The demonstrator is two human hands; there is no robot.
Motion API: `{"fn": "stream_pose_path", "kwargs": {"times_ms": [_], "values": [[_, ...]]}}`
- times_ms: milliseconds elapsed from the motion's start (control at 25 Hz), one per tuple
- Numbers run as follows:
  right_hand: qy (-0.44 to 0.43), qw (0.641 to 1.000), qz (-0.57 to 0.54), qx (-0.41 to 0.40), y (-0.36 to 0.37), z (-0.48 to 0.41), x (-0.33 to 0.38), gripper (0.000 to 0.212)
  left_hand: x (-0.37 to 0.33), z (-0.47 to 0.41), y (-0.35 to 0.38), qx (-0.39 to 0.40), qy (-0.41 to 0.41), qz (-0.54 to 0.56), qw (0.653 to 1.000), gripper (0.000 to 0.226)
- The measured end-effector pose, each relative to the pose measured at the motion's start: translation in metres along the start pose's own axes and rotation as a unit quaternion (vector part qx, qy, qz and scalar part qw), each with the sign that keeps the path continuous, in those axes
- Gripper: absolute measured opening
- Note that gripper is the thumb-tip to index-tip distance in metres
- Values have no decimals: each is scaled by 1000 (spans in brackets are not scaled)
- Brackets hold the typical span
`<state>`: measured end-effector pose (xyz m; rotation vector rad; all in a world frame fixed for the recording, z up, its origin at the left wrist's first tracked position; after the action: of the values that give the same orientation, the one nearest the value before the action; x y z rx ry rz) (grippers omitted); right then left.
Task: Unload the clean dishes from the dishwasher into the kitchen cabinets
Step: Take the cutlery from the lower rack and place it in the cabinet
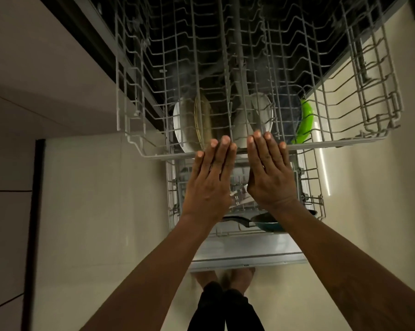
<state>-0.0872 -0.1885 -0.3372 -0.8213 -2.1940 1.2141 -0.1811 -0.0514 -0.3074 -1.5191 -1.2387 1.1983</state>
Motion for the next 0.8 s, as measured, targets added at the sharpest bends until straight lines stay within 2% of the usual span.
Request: {"fn": "stream_pose_path", "kwargs": {"times_ms": [120,280,400,600,800], "values": [[12,1000,-5,0,8,-25,-2,77,8,-24,0,-11,-21,-15,1000,83],[82,996,-24,13,20,-80,-4,60,21,-77,-5,-31,-69,-11,997,80],[69,997,-16,37,25,-101,-10,54,33,-100,-4,-26,-81,-23,996,75],[54,996,32,60,39,-124,-20,66,51,-125,-1,-14,-59,-43,997,67],[59,995,43,67,59,-156,-18,82,74,-152,2,4,-83,-63,995,68]]}}
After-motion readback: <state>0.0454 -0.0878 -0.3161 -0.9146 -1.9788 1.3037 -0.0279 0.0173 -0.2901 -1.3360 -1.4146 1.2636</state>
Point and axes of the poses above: each hand's wrist, its own z-axis away from the middle knuckle, its own y-axis out of the palm, x = y × z, the point moved 1 cm from there along -z, towards the middle knuckle, and after that the axes turned 8 degrees about y, right-handed, at the moved point
